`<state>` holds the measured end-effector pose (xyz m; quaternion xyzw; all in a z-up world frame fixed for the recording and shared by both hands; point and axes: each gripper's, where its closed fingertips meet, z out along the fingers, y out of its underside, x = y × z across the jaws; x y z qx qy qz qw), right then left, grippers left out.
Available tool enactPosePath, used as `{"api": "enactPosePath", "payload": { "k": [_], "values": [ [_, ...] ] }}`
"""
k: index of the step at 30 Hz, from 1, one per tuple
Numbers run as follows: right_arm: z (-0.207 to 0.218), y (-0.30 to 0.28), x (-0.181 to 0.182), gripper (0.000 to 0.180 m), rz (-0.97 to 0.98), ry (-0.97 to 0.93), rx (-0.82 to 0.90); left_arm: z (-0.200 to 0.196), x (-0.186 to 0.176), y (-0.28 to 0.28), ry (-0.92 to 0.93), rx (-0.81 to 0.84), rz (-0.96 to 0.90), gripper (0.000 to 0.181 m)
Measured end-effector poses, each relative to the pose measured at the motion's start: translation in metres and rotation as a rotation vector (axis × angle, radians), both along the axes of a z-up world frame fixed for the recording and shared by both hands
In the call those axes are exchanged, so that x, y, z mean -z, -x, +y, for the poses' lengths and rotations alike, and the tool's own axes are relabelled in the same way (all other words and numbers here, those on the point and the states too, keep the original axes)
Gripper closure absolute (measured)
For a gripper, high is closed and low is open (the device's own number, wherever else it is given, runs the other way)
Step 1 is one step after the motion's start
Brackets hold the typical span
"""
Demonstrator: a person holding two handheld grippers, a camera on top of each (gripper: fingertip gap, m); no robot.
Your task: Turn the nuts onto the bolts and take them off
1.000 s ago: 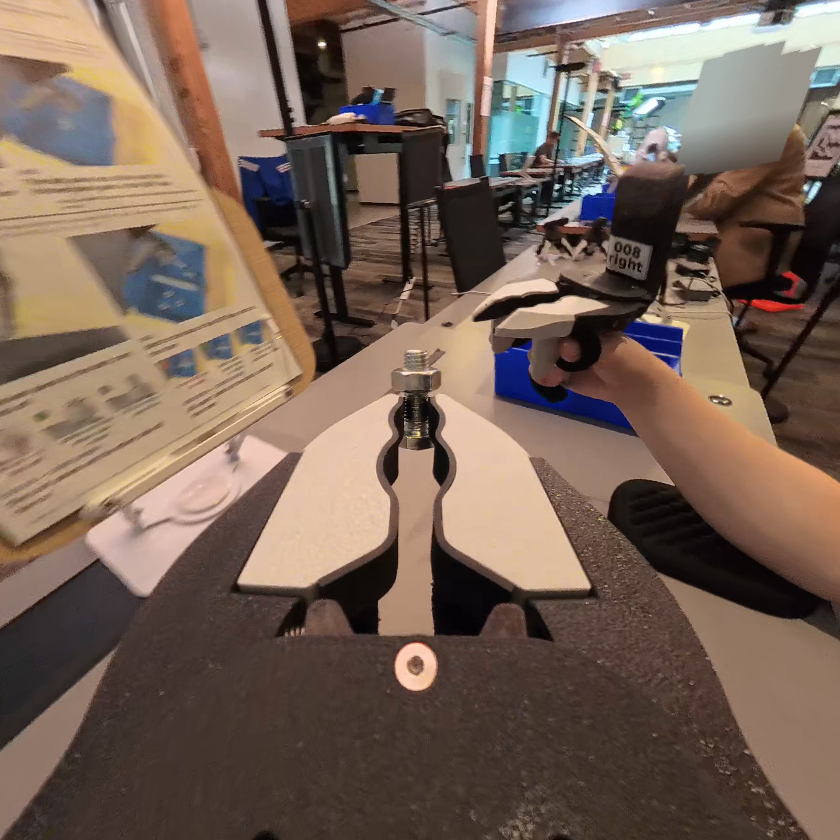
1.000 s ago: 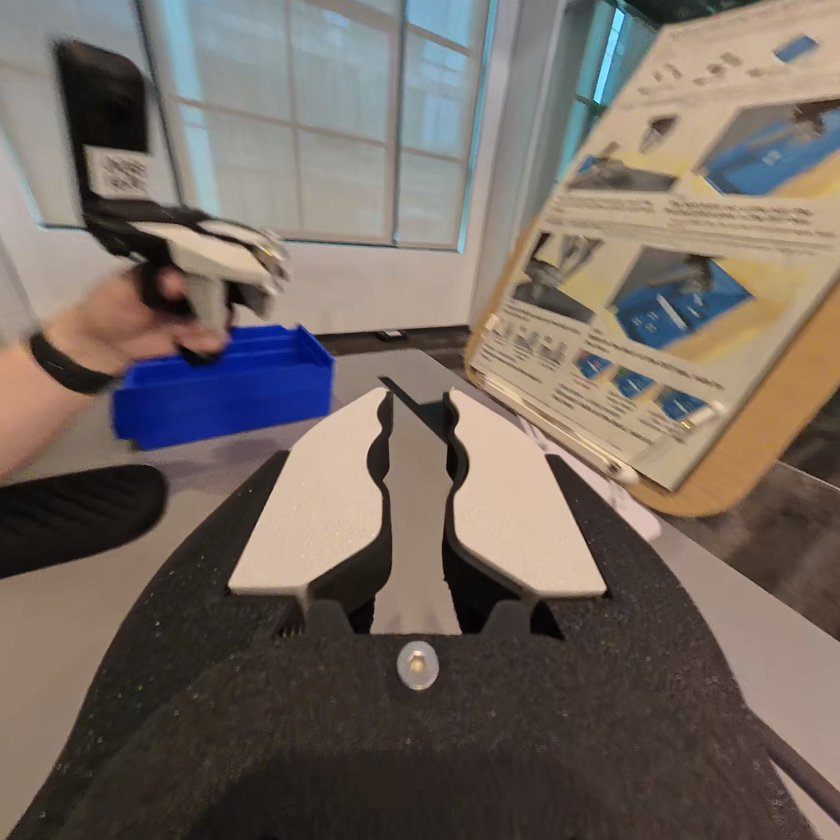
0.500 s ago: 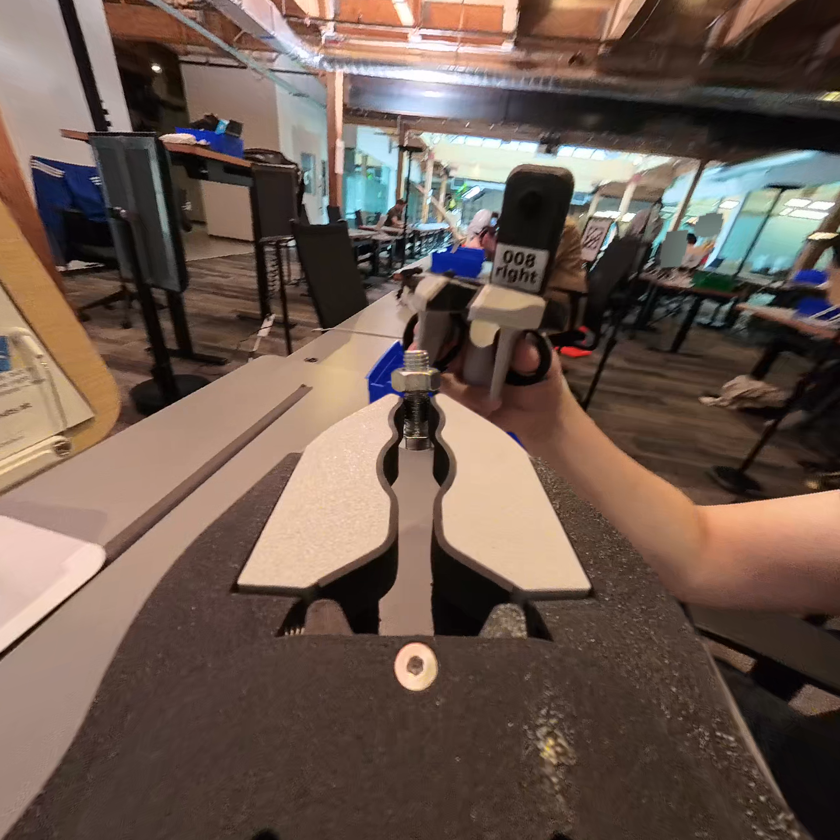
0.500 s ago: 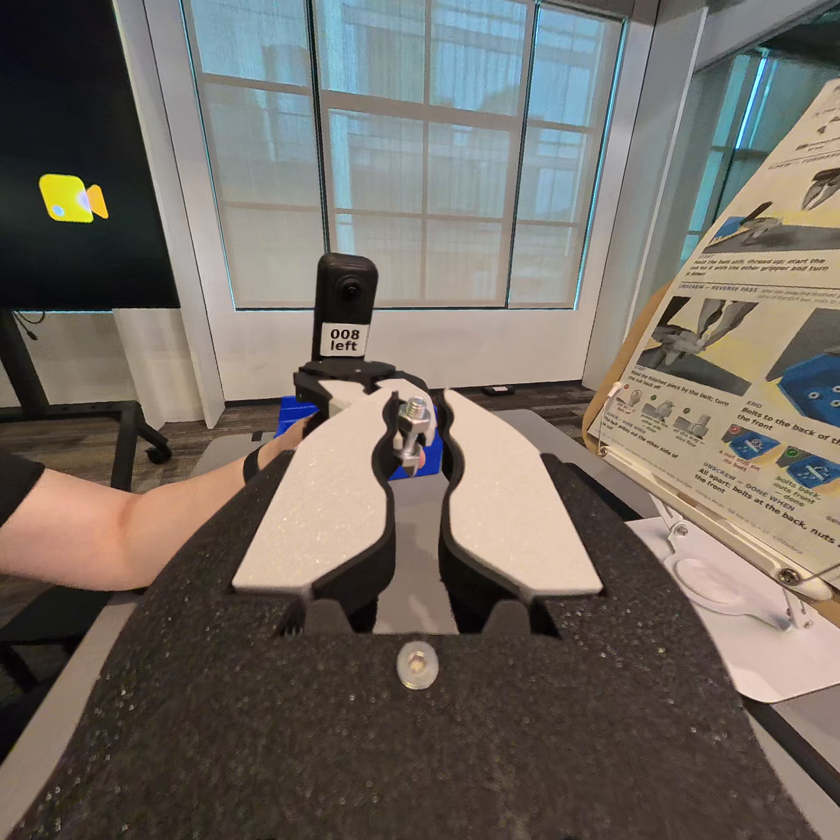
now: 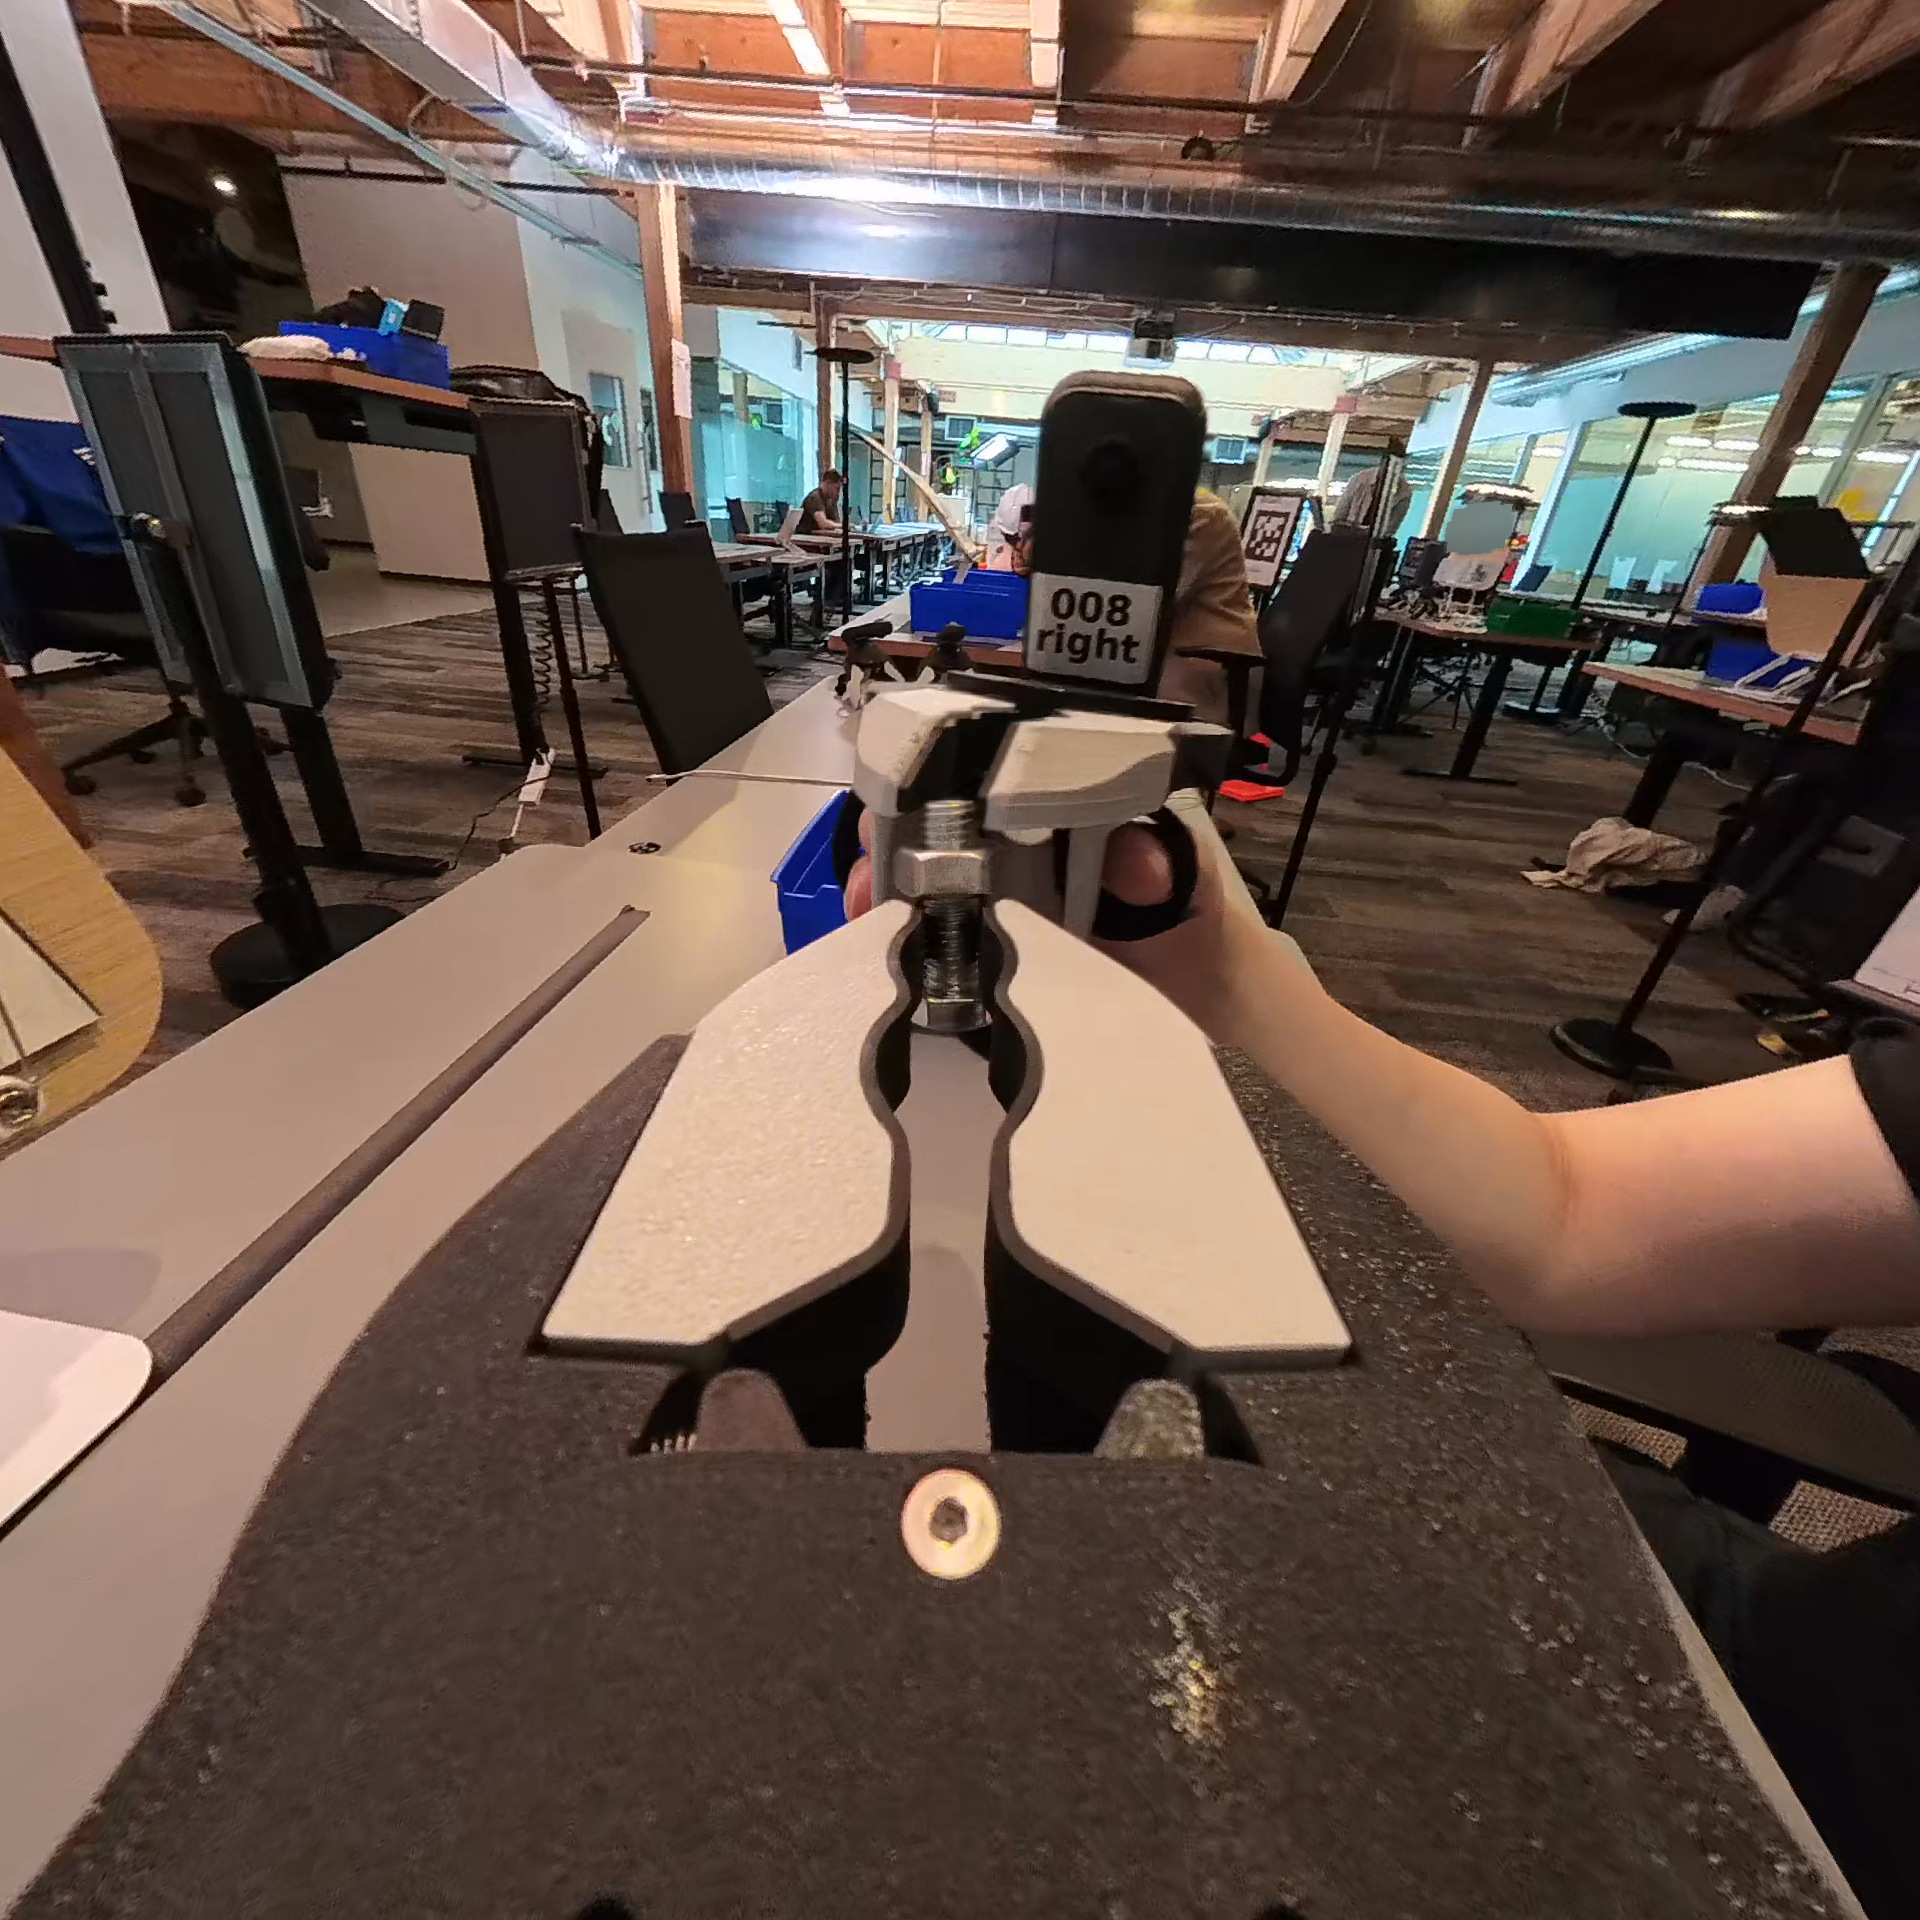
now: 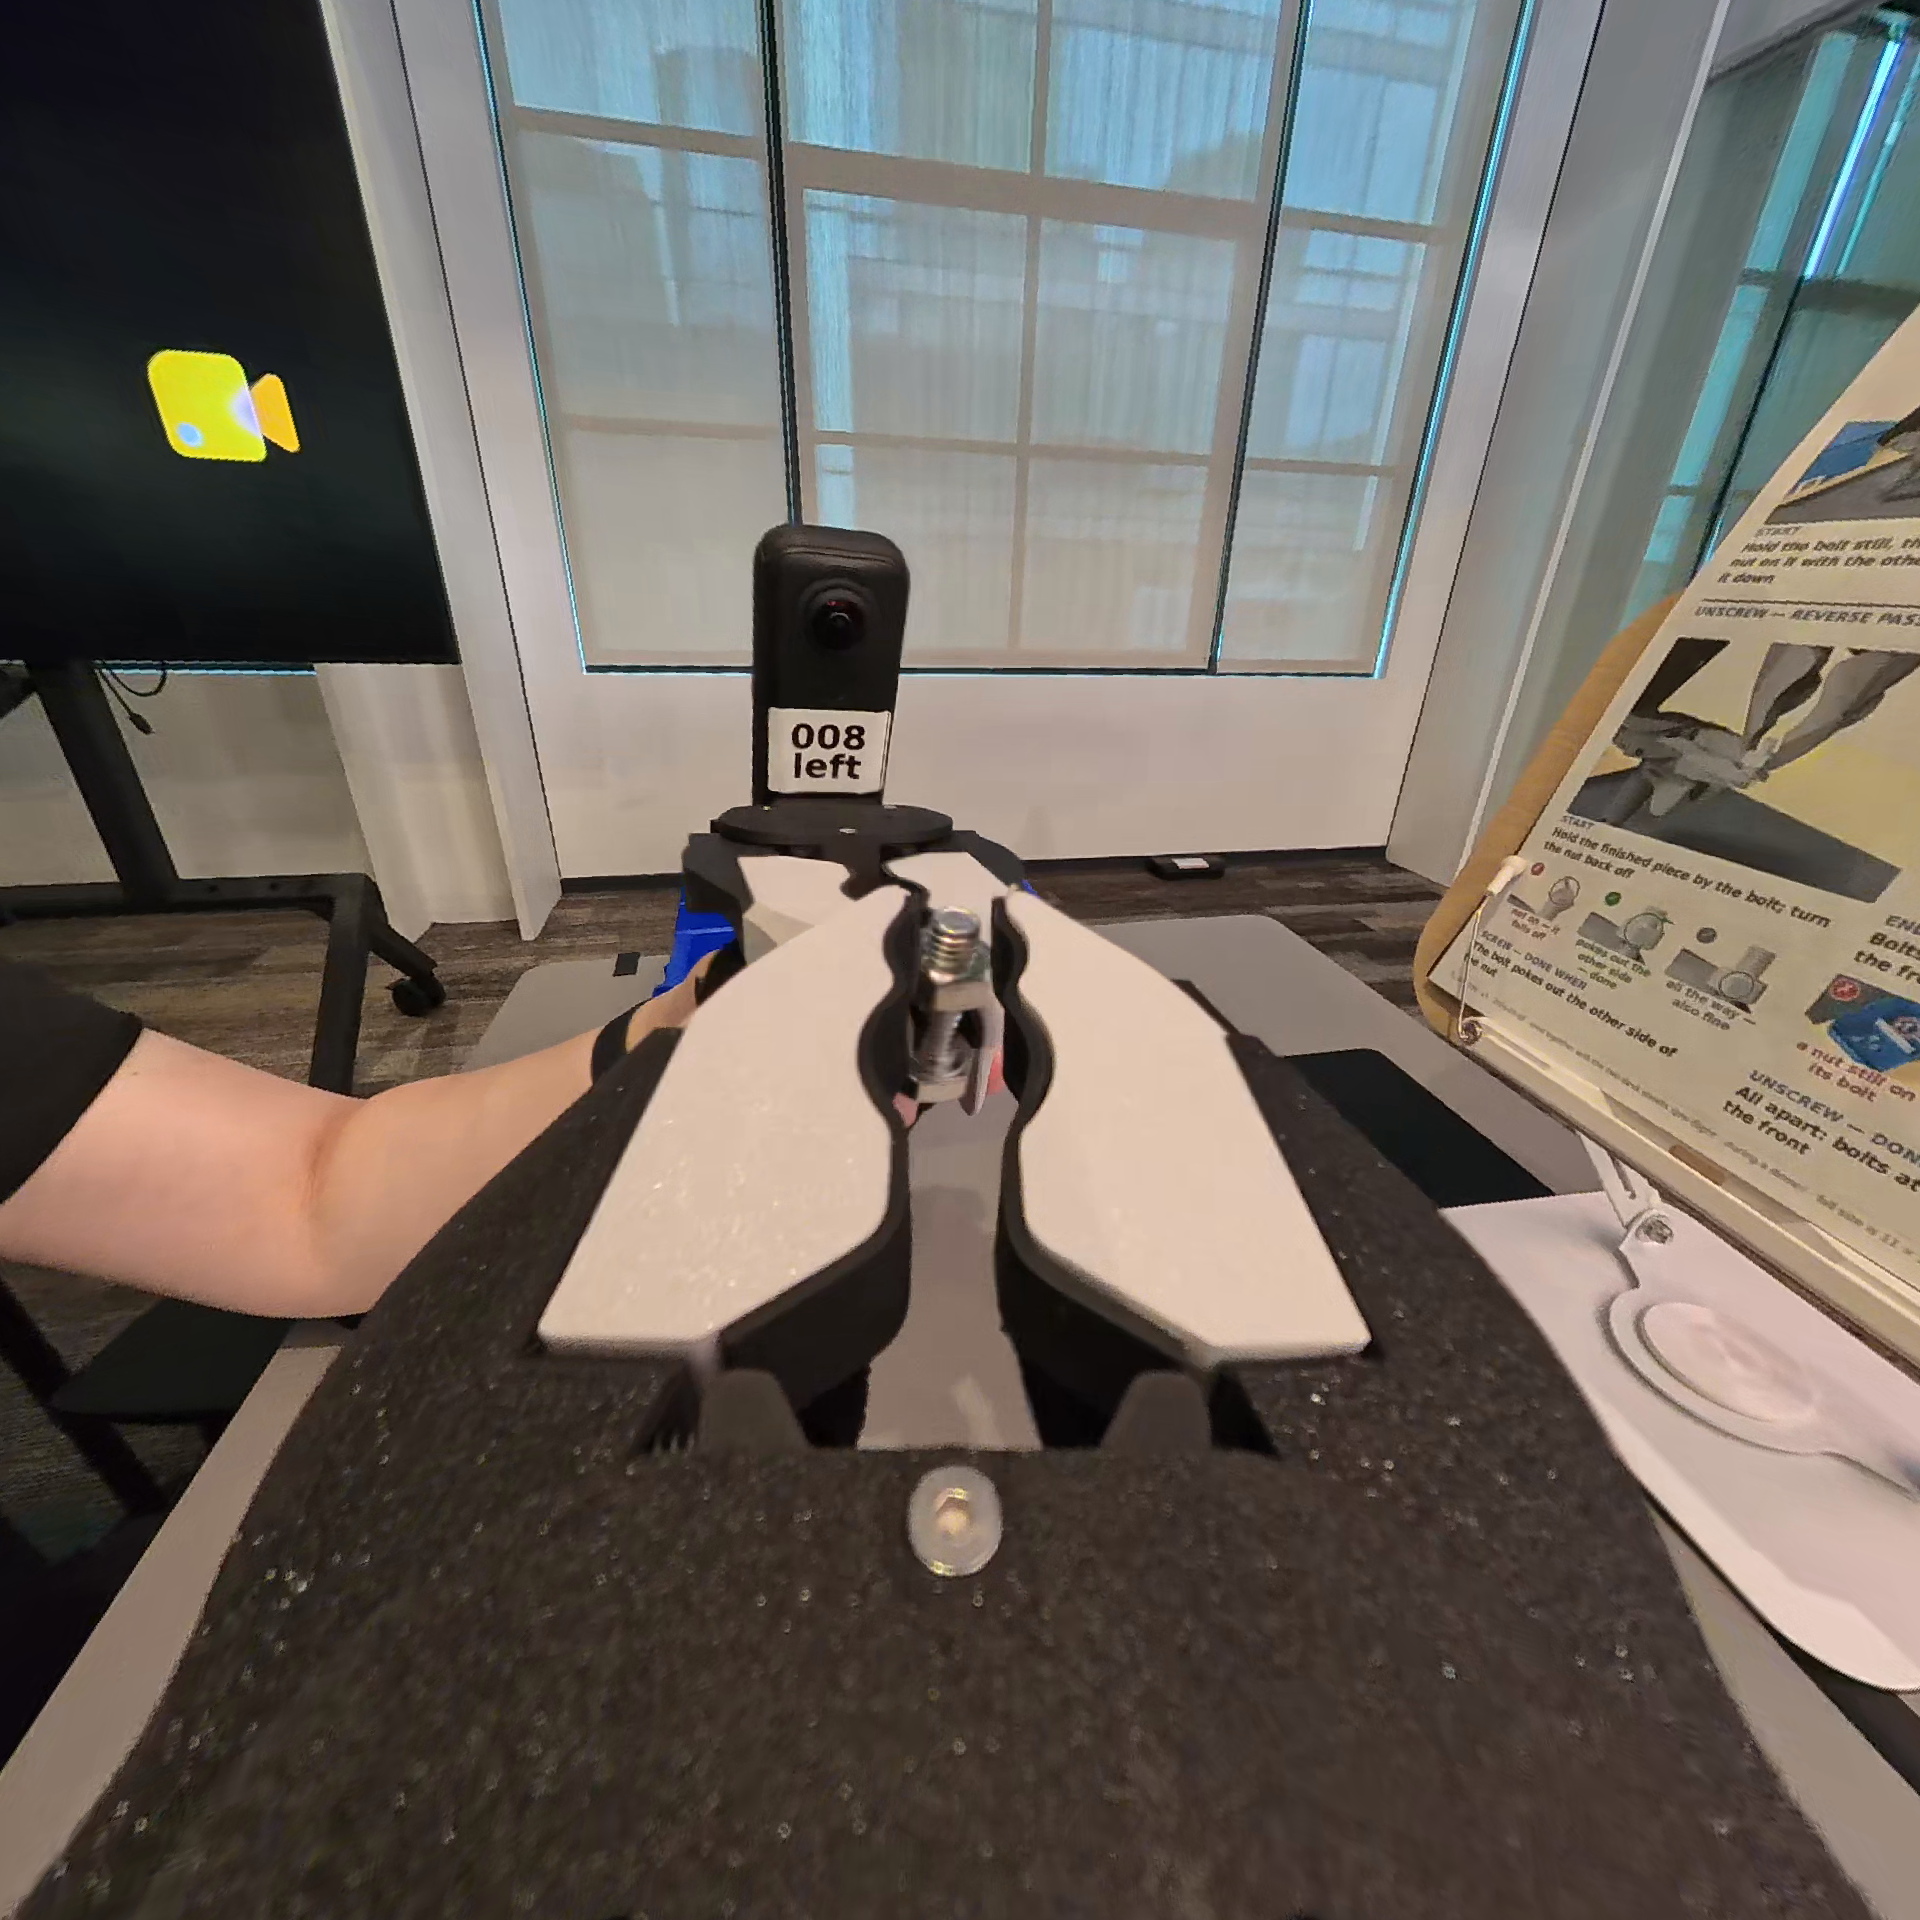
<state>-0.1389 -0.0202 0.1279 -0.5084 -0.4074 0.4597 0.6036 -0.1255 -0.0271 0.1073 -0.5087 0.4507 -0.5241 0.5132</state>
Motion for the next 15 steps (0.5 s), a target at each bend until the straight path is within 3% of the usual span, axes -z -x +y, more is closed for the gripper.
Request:
{"api": "enactPosePath", "payload": {
  "k": [15],
  "values": [
    [-0.0085,-0.0012,0.0038,0.171,-0.031,0.076,-0.086,-0.0074,0.0021,-0.0036,-0.024,0.023,0.013,0.172]
  ]
}}
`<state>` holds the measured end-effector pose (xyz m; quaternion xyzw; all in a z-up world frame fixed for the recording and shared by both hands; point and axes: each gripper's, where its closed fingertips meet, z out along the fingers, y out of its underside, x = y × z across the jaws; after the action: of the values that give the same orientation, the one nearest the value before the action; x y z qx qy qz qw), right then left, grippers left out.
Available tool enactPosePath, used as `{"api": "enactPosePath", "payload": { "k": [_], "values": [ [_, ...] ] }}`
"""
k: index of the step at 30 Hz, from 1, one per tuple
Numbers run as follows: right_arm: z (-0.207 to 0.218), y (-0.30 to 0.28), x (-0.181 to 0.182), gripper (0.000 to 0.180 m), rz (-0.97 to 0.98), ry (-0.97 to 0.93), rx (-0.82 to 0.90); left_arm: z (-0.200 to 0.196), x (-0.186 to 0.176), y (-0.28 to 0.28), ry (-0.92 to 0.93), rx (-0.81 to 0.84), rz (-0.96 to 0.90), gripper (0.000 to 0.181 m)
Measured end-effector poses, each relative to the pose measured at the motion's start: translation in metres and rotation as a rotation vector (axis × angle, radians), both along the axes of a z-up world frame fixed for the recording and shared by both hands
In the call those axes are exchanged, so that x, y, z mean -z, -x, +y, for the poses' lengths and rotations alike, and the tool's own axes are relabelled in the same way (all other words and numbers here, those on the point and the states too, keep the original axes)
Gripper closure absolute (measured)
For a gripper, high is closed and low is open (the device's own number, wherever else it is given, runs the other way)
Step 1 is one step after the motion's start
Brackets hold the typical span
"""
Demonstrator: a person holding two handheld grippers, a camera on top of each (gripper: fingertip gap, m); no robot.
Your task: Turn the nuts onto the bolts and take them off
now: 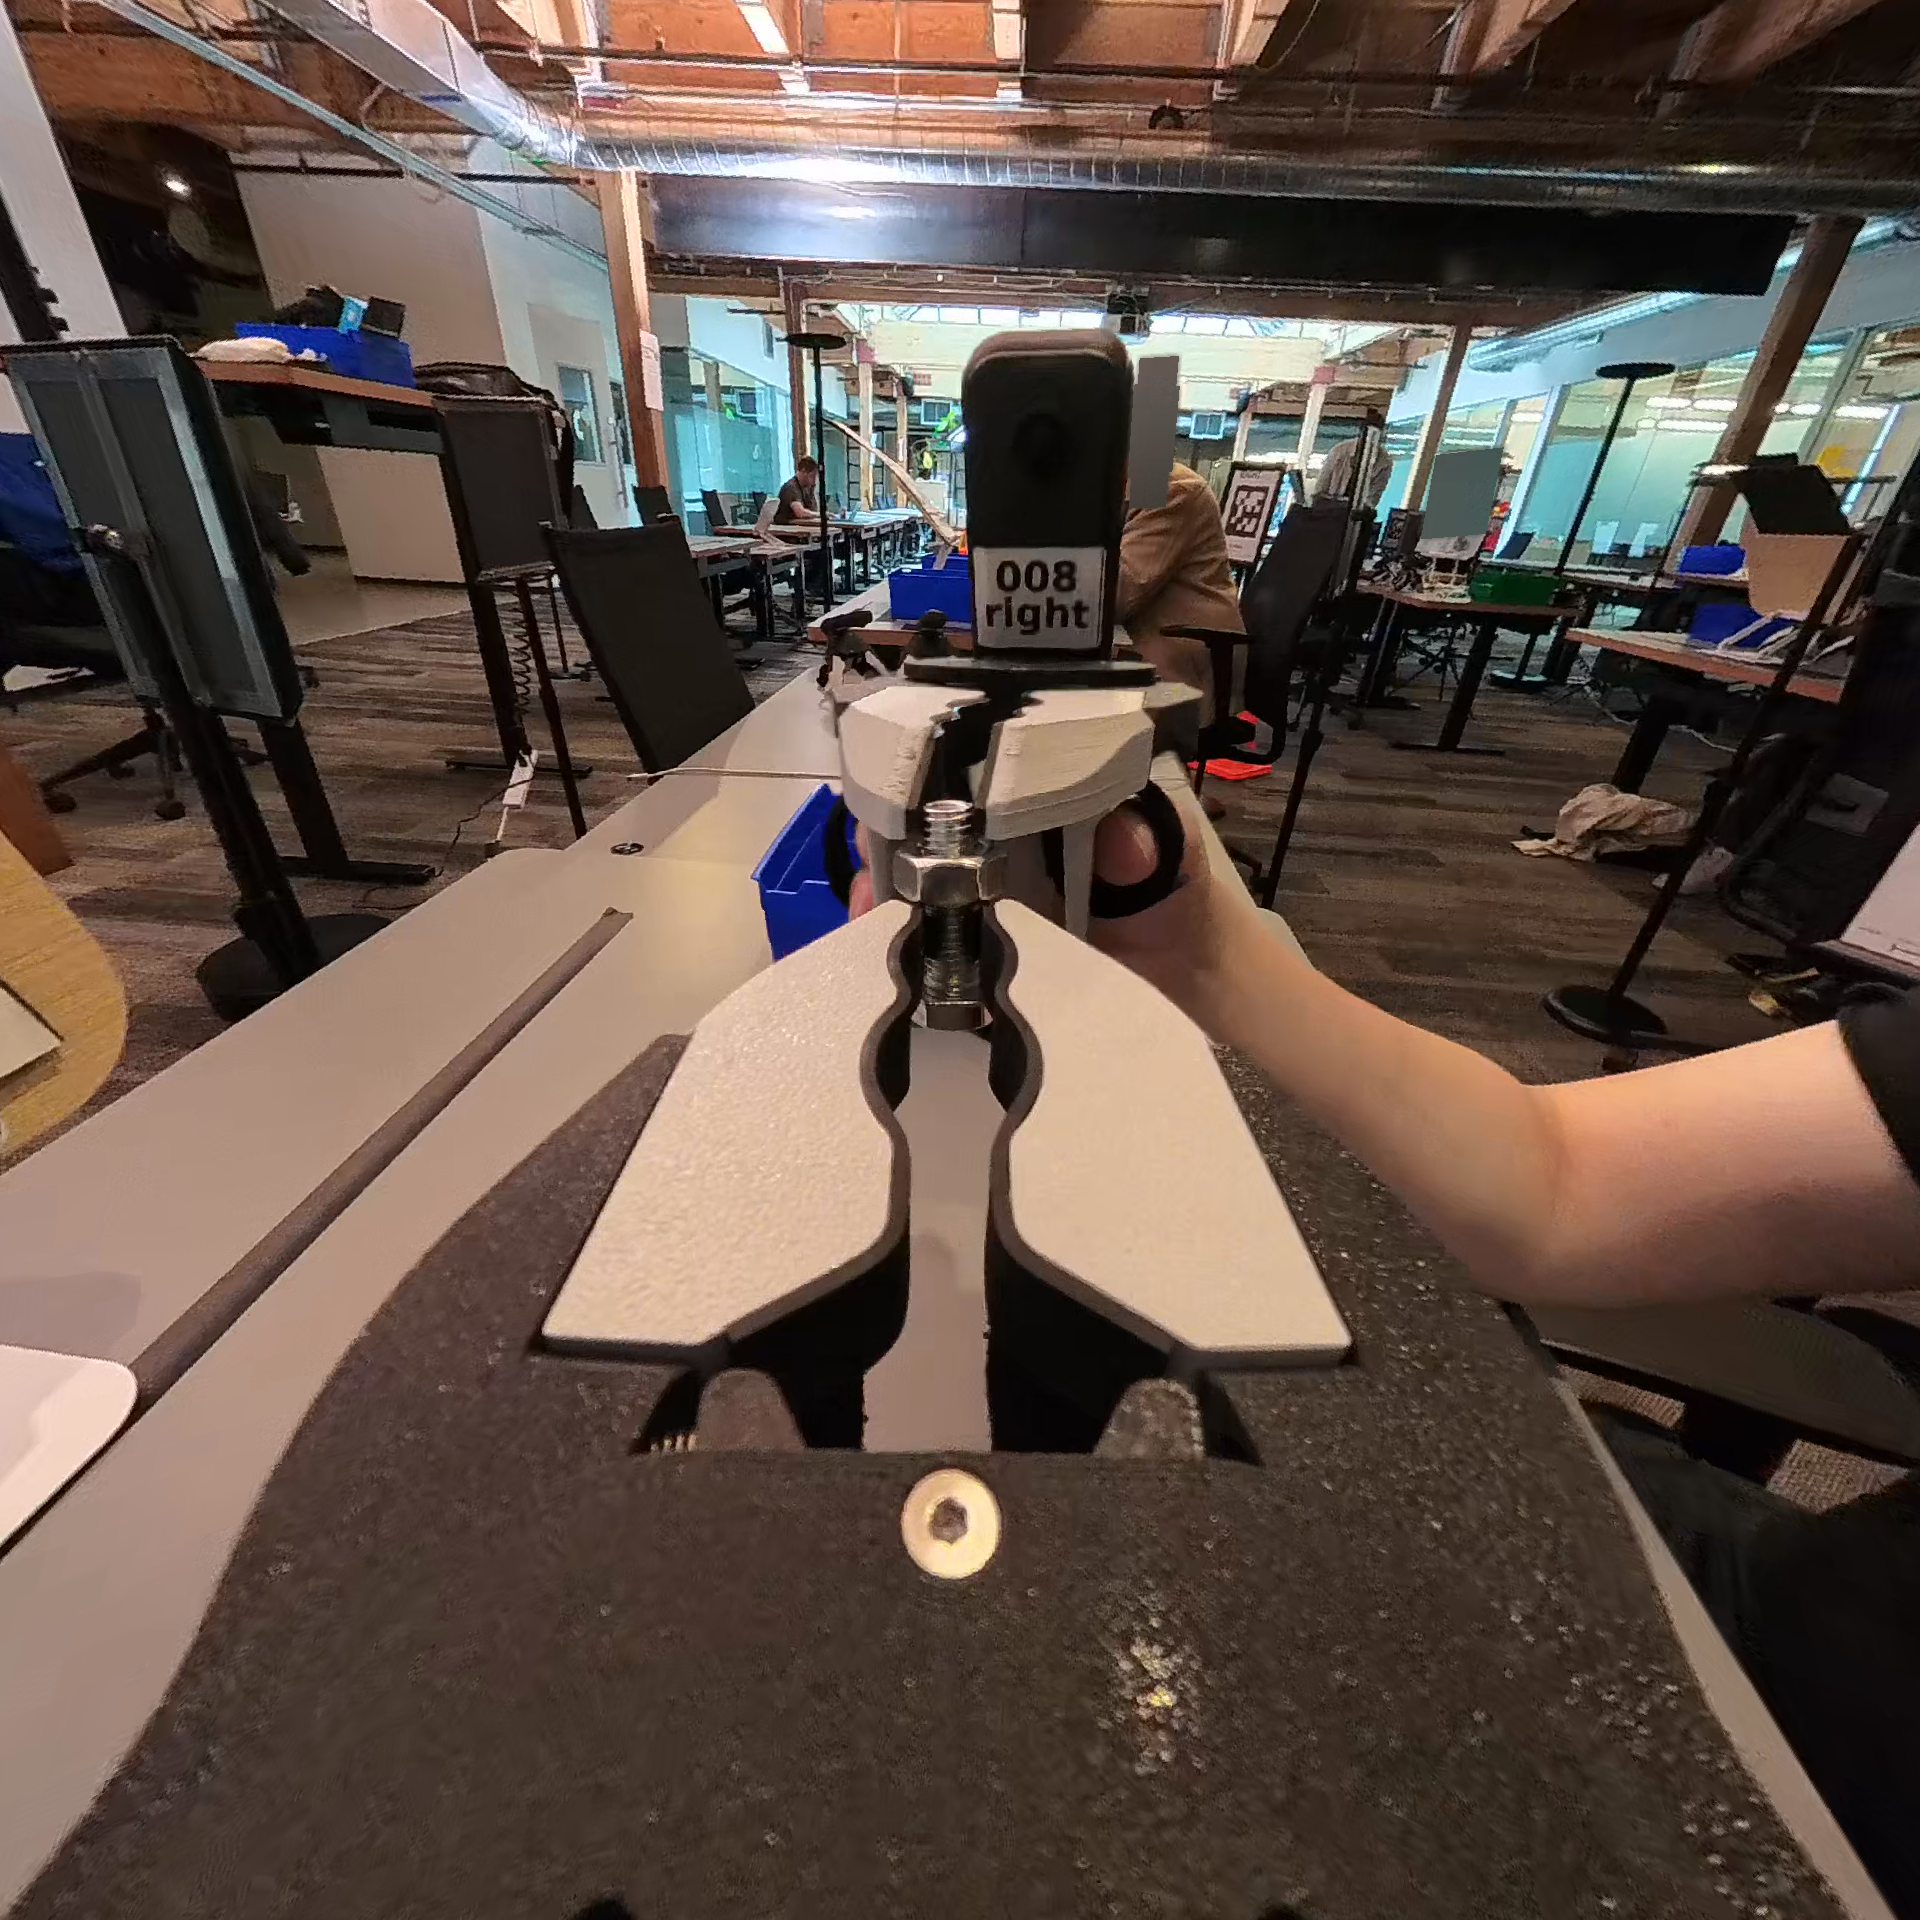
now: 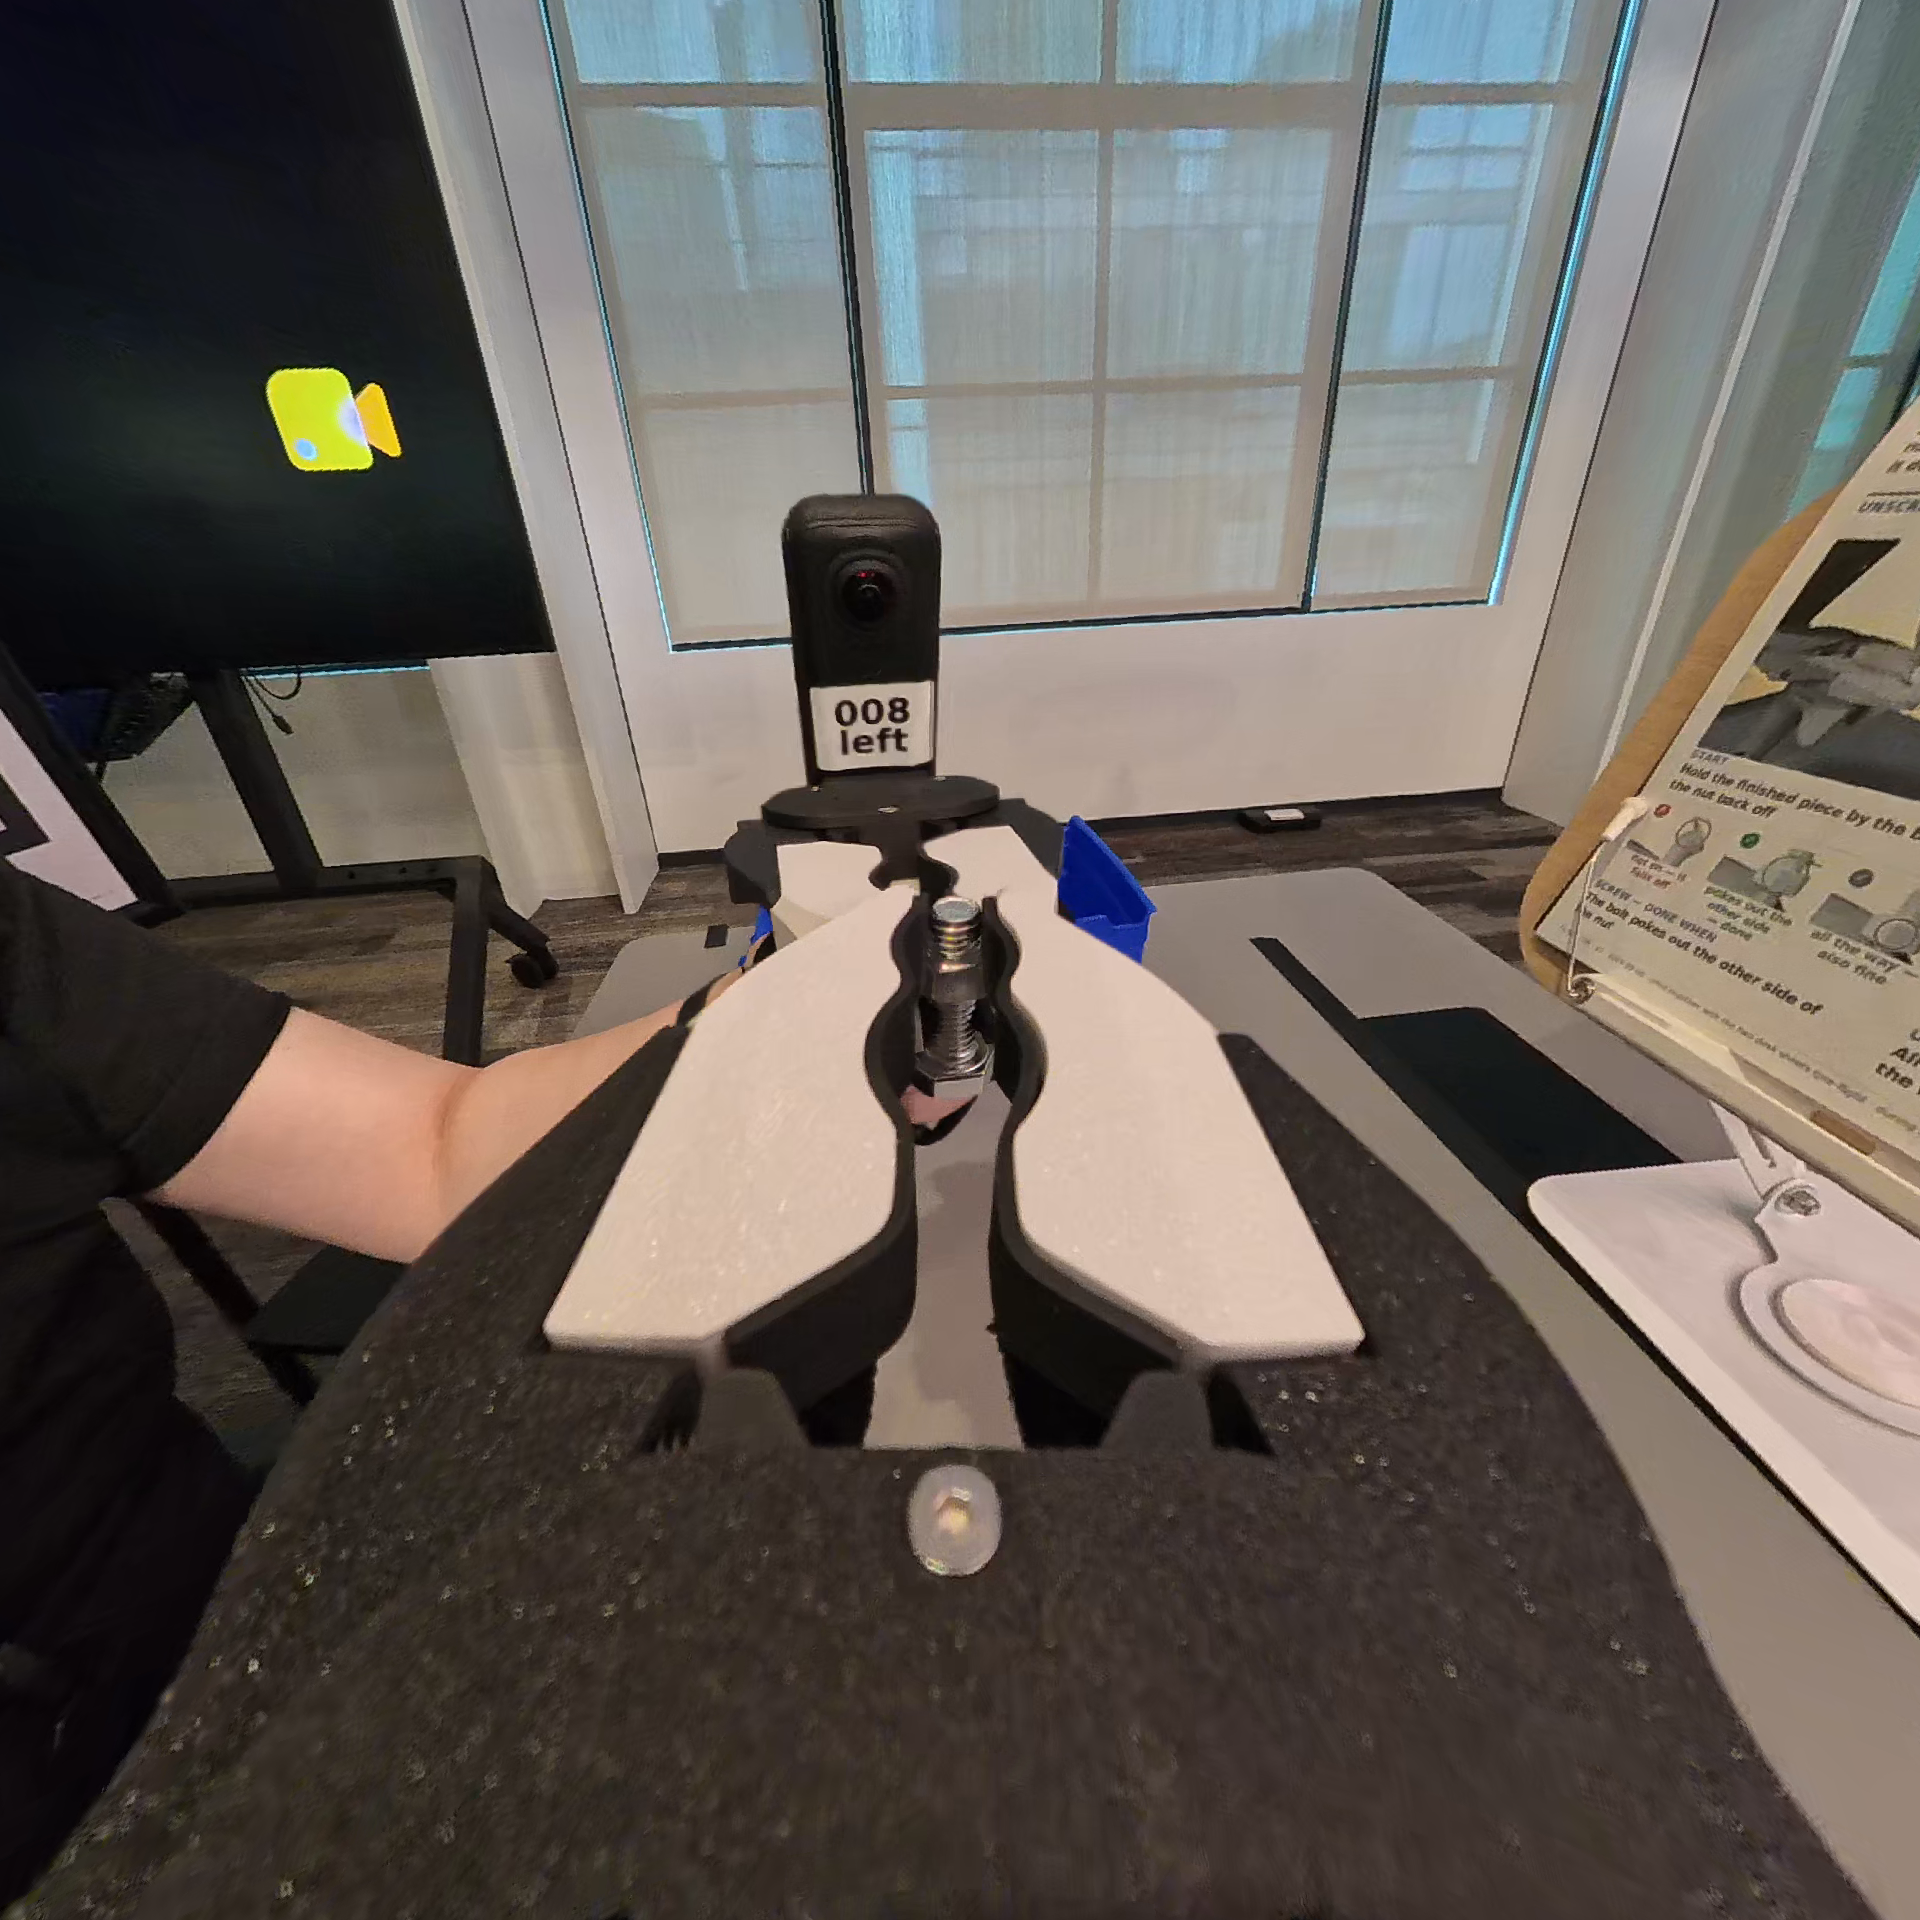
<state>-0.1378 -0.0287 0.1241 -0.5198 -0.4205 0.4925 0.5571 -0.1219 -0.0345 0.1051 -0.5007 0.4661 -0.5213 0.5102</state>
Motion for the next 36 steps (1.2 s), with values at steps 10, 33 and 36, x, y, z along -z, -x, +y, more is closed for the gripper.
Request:
{"api": "enactPosePath", "payload": {
  "k": [10,33,36],
  "values": [
    [0.003,0.001,0.002,0.171,-0.04,-0.046,0.054,0.0,0.012,-0.001,0.023,0.015,0.068,0.145],
    [-0.021,-0.002,0.007,0.171,-0.067,-0.185,-0.079,-0.018,0.025,-0.014,-0.08,0.079,0.123,0.155],
    [-0.022,-0.001,0.007,0.171,-0.059,-0.181,-0.091,-0.019,0.026,-0.016,-0.087,0.078,0.121,0.155]
  ]
}}
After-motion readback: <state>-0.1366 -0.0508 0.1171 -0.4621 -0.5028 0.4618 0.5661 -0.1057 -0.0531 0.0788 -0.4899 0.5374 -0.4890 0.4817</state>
